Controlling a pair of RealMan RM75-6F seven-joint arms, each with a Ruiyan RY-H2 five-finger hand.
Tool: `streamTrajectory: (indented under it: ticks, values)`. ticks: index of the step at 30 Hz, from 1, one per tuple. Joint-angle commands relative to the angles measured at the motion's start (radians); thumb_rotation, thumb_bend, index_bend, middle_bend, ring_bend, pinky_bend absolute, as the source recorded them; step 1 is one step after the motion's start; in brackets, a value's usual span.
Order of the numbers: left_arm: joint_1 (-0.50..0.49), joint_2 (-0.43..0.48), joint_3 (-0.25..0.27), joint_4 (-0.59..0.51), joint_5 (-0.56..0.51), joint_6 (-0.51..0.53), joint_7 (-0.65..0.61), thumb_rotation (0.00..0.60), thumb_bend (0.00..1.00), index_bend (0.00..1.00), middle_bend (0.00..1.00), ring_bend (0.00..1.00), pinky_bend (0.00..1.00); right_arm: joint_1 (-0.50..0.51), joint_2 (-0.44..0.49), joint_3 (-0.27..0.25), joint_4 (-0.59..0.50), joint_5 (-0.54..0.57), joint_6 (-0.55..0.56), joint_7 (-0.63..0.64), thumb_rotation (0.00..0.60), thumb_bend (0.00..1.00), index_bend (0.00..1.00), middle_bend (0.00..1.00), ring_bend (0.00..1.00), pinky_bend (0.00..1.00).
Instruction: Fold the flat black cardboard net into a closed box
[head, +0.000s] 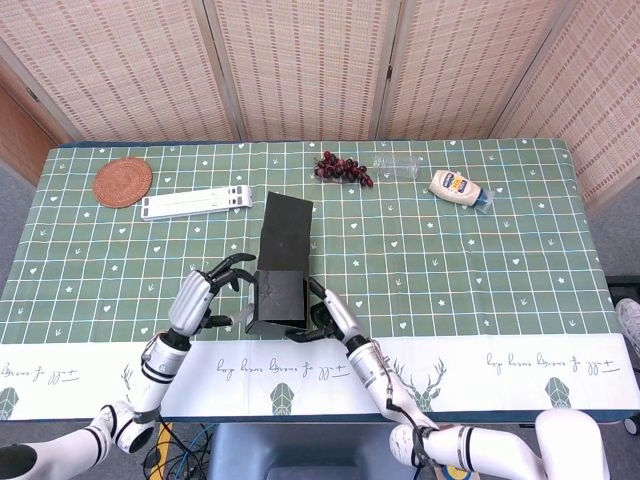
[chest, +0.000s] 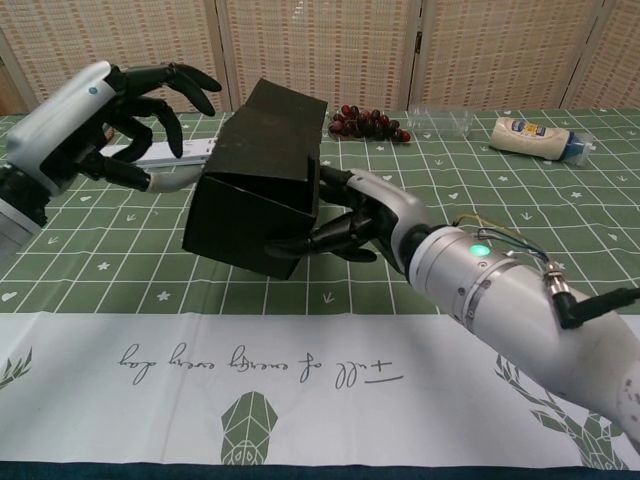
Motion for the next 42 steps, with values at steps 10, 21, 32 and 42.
streamTrajectory:
  ticks: [10,21,32,42]
  values:
    - [-0.05,-0.135,0.11,0.36,0.095,0.073,-0.078,0.6,0.15,0.4,0.24,0.56,0.93,0.032,0.001,-0.01,0.046,0.064,-0.061,-0.091,0.6,0.56,0.38,0.46,0.86,1.0]
    - [-0.072,-0.18,0.189,0.511,0.129,0.067,-0.089,0.6,0.15,0.38,0.24,0.56,0.93,0.064,0.008,-0.026,0.092,0.068,-0.116,-0.141,0.6,0.58,0.38,0.46,0.86,1.0]
    - [-0.082,-0.197,0.242,0.577,0.139,0.062,-0.102,0.6,0.14,0.4,0.31,0.56,0.93,0.069,0.02,-0.044,0.098,0.038,-0.128,-0.151,0.6,0.58,0.38,0.45,0.86,1.0]
    - [-0.084,-0.205,0.248,0.606,0.119,0.07,-0.099,0.6,0.15,0.43,0.32,0.56,0.93,0.07,0.027,-0.048,0.09,0.038,-0.131,-0.158,0.6,0.58,0.38,0.45,0.86,1.0]
